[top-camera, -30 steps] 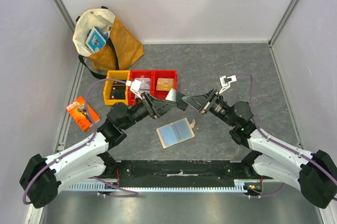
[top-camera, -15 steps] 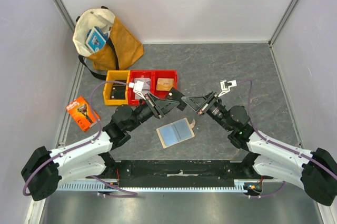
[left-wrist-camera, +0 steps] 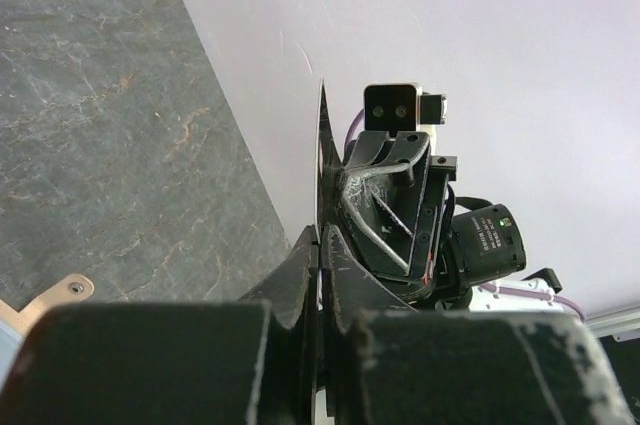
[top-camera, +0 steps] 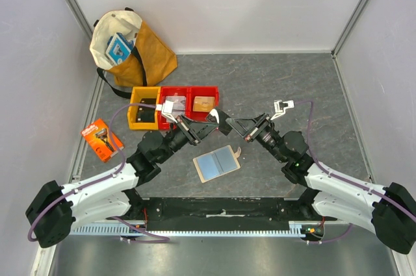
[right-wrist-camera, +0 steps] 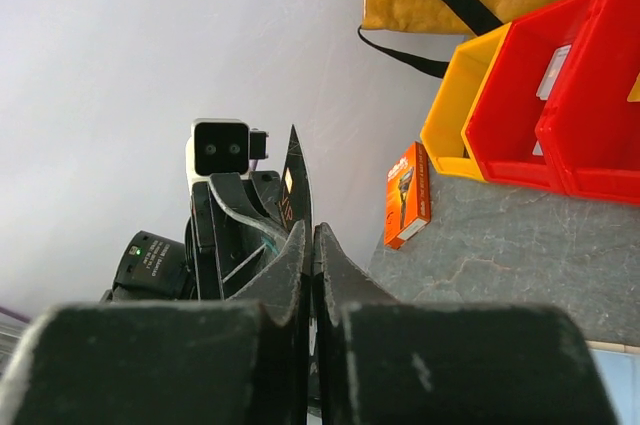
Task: Take the credit cards out of the card holder
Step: Place the credit card in the storage box.
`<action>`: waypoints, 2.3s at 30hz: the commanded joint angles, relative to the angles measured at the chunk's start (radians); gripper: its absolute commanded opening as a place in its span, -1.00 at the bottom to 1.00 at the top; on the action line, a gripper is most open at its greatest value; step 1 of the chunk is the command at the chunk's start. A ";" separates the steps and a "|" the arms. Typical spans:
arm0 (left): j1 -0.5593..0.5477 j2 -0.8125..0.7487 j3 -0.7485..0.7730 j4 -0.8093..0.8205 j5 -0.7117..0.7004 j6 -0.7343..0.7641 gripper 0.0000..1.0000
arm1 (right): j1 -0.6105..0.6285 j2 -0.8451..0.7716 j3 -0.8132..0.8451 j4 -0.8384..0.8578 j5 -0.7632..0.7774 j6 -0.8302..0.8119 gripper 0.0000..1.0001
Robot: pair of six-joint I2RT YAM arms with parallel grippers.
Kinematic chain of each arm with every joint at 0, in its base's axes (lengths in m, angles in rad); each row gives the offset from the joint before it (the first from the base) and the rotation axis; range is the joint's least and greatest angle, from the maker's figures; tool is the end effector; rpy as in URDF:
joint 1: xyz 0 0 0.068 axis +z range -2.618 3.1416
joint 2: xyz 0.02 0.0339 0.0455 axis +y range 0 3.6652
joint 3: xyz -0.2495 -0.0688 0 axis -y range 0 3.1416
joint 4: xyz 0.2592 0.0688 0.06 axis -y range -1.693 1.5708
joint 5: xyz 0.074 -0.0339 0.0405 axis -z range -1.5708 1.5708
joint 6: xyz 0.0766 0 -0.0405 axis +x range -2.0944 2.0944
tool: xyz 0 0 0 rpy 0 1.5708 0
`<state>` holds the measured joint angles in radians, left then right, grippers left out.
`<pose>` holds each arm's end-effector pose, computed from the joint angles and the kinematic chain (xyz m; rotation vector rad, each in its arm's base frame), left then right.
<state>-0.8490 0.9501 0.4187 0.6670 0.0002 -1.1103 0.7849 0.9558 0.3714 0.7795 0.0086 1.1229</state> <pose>0.1837 -0.2087 0.2572 -0.2146 1.6343 -1.5681 0.1937 0.1925 0.2535 0.2722 1.5466 1.5549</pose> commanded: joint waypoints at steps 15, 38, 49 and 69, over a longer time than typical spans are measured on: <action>0.333 -0.269 -0.090 -0.257 -0.096 -0.097 -0.96 | -0.015 -0.181 0.009 -0.318 0.131 -0.176 0.96; 0.919 0.159 -0.008 -0.241 -0.052 0.040 -0.96 | -0.036 -0.278 0.044 -0.510 0.093 -0.330 0.96; 0.944 0.312 0.051 -0.264 -0.048 0.095 -0.96 | -0.046 -0.307 0.046 -0.543 0.082 -0.344 0.96; 0.944 0.377 0.163 -0.461 0.043 0.107 -0.14 | -0.052 -0.298 0.057 -0.559 0.048 -0.354 0.96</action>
<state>0.0902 1.3777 0.5362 0.2726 0.0364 -1.0492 0.7357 0.6621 0.3786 0.2214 0.0612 0.7914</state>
